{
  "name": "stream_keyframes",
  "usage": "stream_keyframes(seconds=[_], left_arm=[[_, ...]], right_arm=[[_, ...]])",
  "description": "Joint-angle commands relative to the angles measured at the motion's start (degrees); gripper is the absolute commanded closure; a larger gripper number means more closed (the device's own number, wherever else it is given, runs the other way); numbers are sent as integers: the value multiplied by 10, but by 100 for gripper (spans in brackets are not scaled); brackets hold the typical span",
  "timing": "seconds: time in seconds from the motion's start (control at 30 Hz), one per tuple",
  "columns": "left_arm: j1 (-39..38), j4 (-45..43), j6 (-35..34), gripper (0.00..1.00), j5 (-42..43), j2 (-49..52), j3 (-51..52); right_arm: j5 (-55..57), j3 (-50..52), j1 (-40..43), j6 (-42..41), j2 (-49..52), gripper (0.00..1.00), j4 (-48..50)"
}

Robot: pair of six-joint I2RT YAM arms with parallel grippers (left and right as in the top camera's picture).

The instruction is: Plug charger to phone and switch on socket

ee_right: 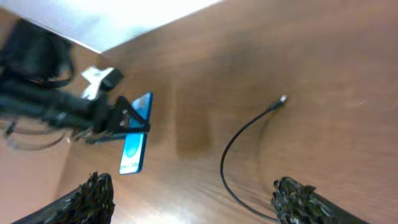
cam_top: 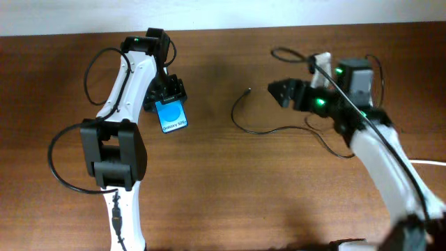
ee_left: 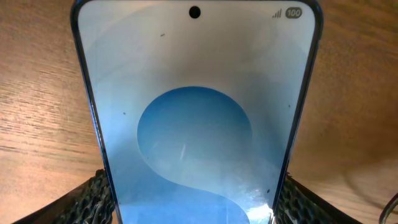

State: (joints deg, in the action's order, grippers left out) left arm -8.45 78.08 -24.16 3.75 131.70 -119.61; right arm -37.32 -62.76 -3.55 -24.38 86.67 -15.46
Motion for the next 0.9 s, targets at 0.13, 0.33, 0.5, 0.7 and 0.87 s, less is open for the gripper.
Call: stream_keyframes(seconds=[0.13, 0.33, 0.5, 0.7, 0.87], left_arm=[[0, 2, 9, 100, -8, -2, -13], [0, 4, 9, 100, -8, -2, -13], [0, 3, 2, 100, -8, -2, -13], [0, 4, 2, 100, -7, -2, -13], [0, 4, -2, 100, -5, -2, -13]], right_arm=[[44, -158, -70, -224, 279, 48, 35], [46, -158, -78, -257, 358, 50, 94], [54, -158, -96, -257, 390, 50, 139], [79, -157, -111, -257, 410, 50, 163], [87, -157, -111, -256, 410, 51, 163]])
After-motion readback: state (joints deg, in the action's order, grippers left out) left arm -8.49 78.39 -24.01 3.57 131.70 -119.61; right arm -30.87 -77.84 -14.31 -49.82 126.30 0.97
